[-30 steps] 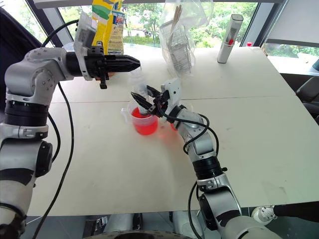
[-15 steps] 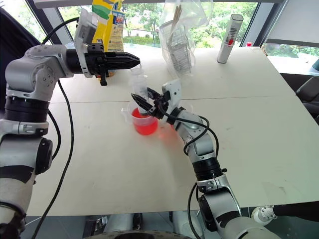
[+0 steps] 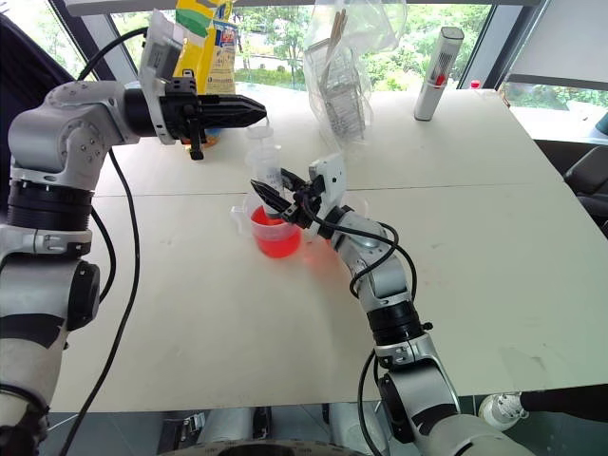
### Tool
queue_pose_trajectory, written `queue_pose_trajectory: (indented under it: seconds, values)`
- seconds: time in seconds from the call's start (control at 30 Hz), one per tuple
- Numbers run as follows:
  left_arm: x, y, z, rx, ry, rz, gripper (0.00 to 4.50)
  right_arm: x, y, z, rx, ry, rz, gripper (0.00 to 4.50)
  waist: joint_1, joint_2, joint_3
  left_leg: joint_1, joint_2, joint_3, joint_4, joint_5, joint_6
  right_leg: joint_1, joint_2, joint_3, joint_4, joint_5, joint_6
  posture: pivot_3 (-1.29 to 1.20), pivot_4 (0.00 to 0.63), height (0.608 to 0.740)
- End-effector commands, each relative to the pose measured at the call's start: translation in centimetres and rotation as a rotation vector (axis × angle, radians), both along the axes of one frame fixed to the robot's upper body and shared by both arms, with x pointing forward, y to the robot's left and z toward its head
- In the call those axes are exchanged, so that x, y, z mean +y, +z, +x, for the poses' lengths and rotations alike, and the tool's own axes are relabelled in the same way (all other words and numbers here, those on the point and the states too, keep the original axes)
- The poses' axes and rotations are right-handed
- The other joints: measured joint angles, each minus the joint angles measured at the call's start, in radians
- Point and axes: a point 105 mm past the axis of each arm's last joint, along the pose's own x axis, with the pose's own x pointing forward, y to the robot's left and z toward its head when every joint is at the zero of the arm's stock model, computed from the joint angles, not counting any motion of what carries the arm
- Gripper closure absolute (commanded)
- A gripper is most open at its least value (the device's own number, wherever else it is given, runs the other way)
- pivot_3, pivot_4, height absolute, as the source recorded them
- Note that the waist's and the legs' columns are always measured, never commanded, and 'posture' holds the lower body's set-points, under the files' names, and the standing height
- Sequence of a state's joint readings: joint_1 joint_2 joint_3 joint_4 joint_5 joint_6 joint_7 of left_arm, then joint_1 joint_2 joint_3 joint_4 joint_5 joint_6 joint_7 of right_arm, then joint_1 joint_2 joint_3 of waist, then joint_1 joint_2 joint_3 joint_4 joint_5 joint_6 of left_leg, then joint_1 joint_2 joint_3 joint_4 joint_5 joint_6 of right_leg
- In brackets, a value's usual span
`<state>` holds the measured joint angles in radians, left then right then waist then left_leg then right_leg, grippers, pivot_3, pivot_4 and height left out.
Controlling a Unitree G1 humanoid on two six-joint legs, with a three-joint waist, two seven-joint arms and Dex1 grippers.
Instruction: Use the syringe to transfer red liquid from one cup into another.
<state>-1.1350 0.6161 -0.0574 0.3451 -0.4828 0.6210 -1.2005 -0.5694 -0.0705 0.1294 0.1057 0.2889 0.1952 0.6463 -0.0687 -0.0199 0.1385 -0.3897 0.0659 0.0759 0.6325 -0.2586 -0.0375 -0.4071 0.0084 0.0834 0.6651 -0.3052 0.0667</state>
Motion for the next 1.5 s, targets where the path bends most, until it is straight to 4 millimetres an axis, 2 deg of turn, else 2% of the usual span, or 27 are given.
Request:
queue_pose_trajectory:
  seconds: [0.03,0.27,0.37,0.47,0.5,0.6,0.77,0.93,1.1,1.17,1.3,1.5]
  values:
    - [1.4,4.8,-0.7,-0.186,0.055,-0.058,4.45,1.3,-1.1,-1.1,0.006,0.079,-0.047,3.11,0.000,0.000,0.000,0.000,0.000,0.000,0.000,0.000,0.000,0.000,0.000,0.000,0.000,0.000,0.000,0.00,0.150,0.739]
    - [1.4,4.0,-0.7,-0.175,0.053,-0.050,4.45,1.2,-0.3,-1.1,-0.042,0.067,-0.053,3.11,0.000,0.000,0.000,0.000,0.000,0.000,0.000,0.000,0.000,0.000,0.000,0.000,0.000,0.000,0.000,0.00,0.150,0.739]
    - [1.4,3.6,-0.7,-0.162,0.050,-0.044,3.34,1.0,0.4,-1.0,-0.077,0.050,-0.055,3.11,-0.001,0.000,0.000,0.000,0.000,0.000,0.000,0.000,0.000,0.000,0.000,0.000,0.000,0.000,0.000,0.00,0.150,0.739]
    - [1.5,2.9,-0.8,-0.141,0.048,-0.036,1.89,0.9,1.1,-1.1,-0.144,0.038,-0.082,3.11,-0.001,0.000,0.000,0.000,0.000,0.000,0.000,0.000,0.000,0.000,0.000,0.000,0.000,0.000,0.000,0.00,0.150,0.739]
    - [1.6,2.7,-0.8,-0.138,0.050,-0.031,1.57,0.9,1.3,-1.2,-0.162,0.037,-0.084,3.11,0.000,0.000,0.000,0.000,0.000,0.000,0.000,0.000,0.000,0.000,0.001,0.000,0.000,0.000,0.000,0.00,0.150,0.739]
    - [1.9,2.2,-0.8,-0.132,0.056,-0.023,0.03,0.7,2.0,-1.3,-0.192,0.028,-0.076,3.11,0.000,0.000,0.000,0.000,0.000,0.000,0.000,0.000,0.000,0.000,0.000,0.000,0.000,0.000,0.000,0.00,0.150,0.739]
    - [2.9,2.0,-0.9,-0.121,0.088,-0.027,0.01,0.4,2.5,-1.0,-0.202,0.010,-0.061,3.11,-0.001,0.000,0.000,0.000,0.000,0.000,0.000,0.000,0.000,0.000,0.000,0.000,0.000,0.000,0.000,0.00,0.150,0.739]
    - [4.8,1.7,-1.1,-0.102,0.141,-0.020,0.01,0.5,2.7,-1.0,-0.198,0.010,-0.054,3.11,-0.001,0.000,0.000,0.000,0.001,0.000,0.000,0.000,0.000,0.000,0.001,0.000,0.000,0.000,0.000,0.00,0.150,0.739]
    - [6.8,0.5,-1.7,-0.074,0.200,0.018,0.01,0.2,2.9,-0.9,-0.177,0.000,-0.027,3.11,-0.001,0.000,0.000,0.001,0.001,0.000,0.000,0.000,0.000,0.000,0.000,0.000,0.000,0.000,0.000,0.00,0.150,0.739]
    - [7.3,-0.3,-2.1,-0.054,0.201,0.037,0.01,-0.1,3.6,-0.8,-0.172,-0.014,-0.003,3.11,0.000,0.000,0.000,0.001,0.001,0.000,0.000,0.000,0.000,0.000,0.000,0.000,0.001,0.000,0.000,0.00,0.150,0.739]
    - [7.3,-2.2,-2.2,-0.013,0.191,0.066,0.01,-1.4,7.1,-1.0,-0.202,-0.046,0.052,3.11,0.004,0.000,0.000,0.000,0.001,0.000,0.000,0.000,0.000,0.000,-0.002,0.000,0.000,0.000,0.000,0.00,0.150,0.739]
    - [5.8,-4.2,-1.6,0.024,0.154,0.063,0.01,-4.3,12.9,-1.9,-0.228,-0.107,0.105,3.11,0.015,0.000,0.000,0.000,0.001,0.000,0.000,0.000,0.000,0.000,-0.002,0.000,0.000,0.000,0.000,0.00,0.150,0.739]
